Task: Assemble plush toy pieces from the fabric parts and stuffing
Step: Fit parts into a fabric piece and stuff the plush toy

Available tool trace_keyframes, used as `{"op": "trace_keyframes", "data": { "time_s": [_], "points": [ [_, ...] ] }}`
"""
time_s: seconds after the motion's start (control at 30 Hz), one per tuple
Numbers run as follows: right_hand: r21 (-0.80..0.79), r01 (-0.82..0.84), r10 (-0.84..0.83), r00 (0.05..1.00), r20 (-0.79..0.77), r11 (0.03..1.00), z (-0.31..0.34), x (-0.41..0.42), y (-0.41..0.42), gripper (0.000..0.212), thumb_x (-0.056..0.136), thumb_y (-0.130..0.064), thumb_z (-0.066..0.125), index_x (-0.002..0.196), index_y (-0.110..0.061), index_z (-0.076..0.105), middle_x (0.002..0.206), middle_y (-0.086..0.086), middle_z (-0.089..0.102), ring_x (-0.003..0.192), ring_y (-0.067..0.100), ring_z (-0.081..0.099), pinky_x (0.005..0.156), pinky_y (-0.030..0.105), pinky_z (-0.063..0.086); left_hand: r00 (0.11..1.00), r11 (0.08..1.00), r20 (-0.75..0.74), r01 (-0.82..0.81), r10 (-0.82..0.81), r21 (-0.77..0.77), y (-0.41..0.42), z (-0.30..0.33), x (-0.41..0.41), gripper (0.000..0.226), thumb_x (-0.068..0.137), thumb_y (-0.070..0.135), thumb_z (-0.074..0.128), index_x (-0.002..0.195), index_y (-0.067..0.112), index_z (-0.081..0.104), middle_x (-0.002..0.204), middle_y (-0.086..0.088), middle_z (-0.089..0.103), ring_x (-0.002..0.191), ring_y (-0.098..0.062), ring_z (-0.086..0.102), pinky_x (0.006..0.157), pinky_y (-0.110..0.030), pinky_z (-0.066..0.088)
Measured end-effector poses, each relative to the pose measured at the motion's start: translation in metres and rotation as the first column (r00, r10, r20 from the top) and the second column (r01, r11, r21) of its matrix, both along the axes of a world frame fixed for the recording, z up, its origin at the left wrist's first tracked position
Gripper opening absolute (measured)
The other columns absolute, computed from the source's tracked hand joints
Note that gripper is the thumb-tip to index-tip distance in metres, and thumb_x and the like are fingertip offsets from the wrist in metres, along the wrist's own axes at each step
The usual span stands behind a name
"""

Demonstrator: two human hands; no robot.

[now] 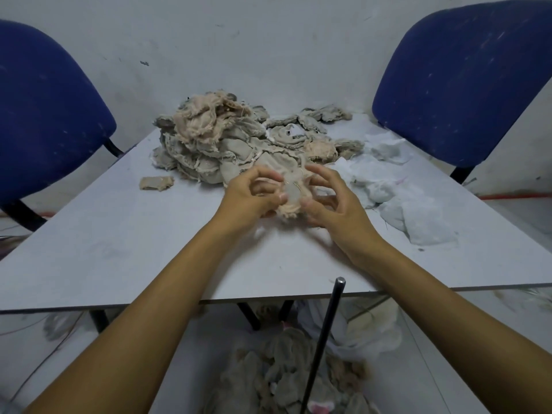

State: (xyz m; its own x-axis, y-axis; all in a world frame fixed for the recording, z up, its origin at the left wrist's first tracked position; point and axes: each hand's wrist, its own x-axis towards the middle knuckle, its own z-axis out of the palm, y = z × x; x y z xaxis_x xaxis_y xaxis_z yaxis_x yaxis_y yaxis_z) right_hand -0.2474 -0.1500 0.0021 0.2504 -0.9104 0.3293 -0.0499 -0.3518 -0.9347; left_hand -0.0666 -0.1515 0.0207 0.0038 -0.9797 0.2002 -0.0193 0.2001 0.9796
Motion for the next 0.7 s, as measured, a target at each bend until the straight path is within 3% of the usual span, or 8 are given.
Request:
{"op": "trace_keyframes", "data": {
  "time_s": [0.07,0.13,0.2,0.27,0.33,0.43,0.57,0.7],
  "points": [
    [-0.052,-0.005,-0.001,0.992,-0.124,0.999,0.000,0.000,0.000,0.048,0.092,-0.013,0.070,0.131,-0.037,0.057,0.128,0.001,0.054,0.109,0.019,0.062,0.091,0.038,0.056,0.996,0.996,0.050,0.078,-0.079,0.032,0.006,-0.002,0.001,0.026,0.084,-0.014,0.065,0.090,0.011,0.065,0.071,0.002,0.066,0.069,-0.016,0.063,0.066,-0.032,0.055],
    [-0.101,0.014,-0.041,0.964,-0.262,0.995,-0.002,0.001,-0.001,0.042,0.088,-0.017,0.074,0.125,-0.035,0.063,0.120,0.000,0.054,0.108,0.016,0.060,0.097,0.026,0.049,0.992,0.993,0.072,0.103,-0.107,0.049,0.011,-0.004,0.002,0.021,0.085,-0.013,0.064,0.087,0.008,0.066,0.069,-0.001,0.065,0.060,-0.011,0.062,0.057,-0.025,0.056],
    [-0.140,0.028,-0.076,0.934,-0.349,0.990,-0.004,0.003,-0.001,0.030,0.085,-0.021,0.078,0.112,-0.031,0.069,0.113,0.000,0.051,0.105,0.013,0.056,0.091,0.008,0.041,0.987,0.991,0.106,0.115,-0.121,0.063,0.014,-0.004,0.003,0.018,0.087,-0.012,0.063,0.085,0.006,0.065,0.070,-0.007,0.061,0.053,-0.008,0.060,0.051,-0.021,0.052],
    [-0.160,0.037,-0.094,0.925,-0.368,0.986,-0.005,0.005,-0.001,0.019,0.081,-0.025,0.080,0.096,-0.031,0.070,0.107,-0.001,0.051,0.100,0.012,0.056,0.083,0.005,0.039,0.978,0.991,0.164,0.120,-0.129,0.064,0.015,-0.005,0.005,0.018,0.089,-0.010,0.062,0.083,0.007,0.064,0.071,-0.009,0.060,0.051,-0.007,0.058,0.050,-0.020,0.050],
    [-0.153,0.017,-0.067,0.941,-0.332,0.988,-0.005,0.005,-0.001,0.013,0.080,-0.026,0.082,0.087,-0.030,0.072,0.099,-0.003,0.057,0.091,0.014,0.059,0.079,0.015,0.045,0.973,0.988,0.181,0.134,-0.145,0.072,0.015,-0.006,0.007,0.017,0.091,-0.007,0.061,0.083,0.008,0.063,0.069,-0.007,0.059,0.049,-0.008,0.055,0.049,-0.020,0.050],
    [-0.100,-0.041,0.021,0.979,-0.200,0.994,-0.005,0.003,0.001,0.015,0.080,-0.020,0.082,0.093,-0.016,0.074,0.082,0.013,0.067,0.072,0.023,0.062,0.071,0.045,0.053,0.973,0.978,0.126,0.178,-0.191,0.111,0.016,-0.008,0.010,0.013,0.093,0.000,0.061,0.083,0.008,0.062,0.065,-0.003,0.059,0.046,-0.008,0.052,0.045,-0.022,0.047],
    [-0.055,-0.052,0.051,0.998,-0.025,0.997,-0.004,-0.001,0.000,0.018,0.080,-0.020,0.078,0.095,-0.013,0.070,0.057,0.002,0.054,0.045,0.012,0.051,0.049,0.026,0.045,0.947,0.940,0.018,0.317,-0.322,0.126,0.017,-0.009,0.015,0.018,0.082,0.015,0.075,0.091,0.006,0.061,0.070,0.001,0.060,0.055,-0.008,0.051,0.047,-0.023,0.042],
    [0.013,-0.131,0.130,0.991,0.041,0.991,-0.004,-0.004,-0.002,0.014,0.080,-0.020,0.077,0.090,-0.020,0.067,0.055,0.000,0.047,0.047,0.012,0.046,0.047,0.024,0.043,0.908,0.900,0.009,0.415,-0.420,0.130,0.020,-0.009,0.015,0.020,0.079,0.014,0.074,0.092,0.004,0.063,0.087,-0.013,0.065,0.071,-0.020,0.056,0.055,-0.028,0.047]
  ]
}}
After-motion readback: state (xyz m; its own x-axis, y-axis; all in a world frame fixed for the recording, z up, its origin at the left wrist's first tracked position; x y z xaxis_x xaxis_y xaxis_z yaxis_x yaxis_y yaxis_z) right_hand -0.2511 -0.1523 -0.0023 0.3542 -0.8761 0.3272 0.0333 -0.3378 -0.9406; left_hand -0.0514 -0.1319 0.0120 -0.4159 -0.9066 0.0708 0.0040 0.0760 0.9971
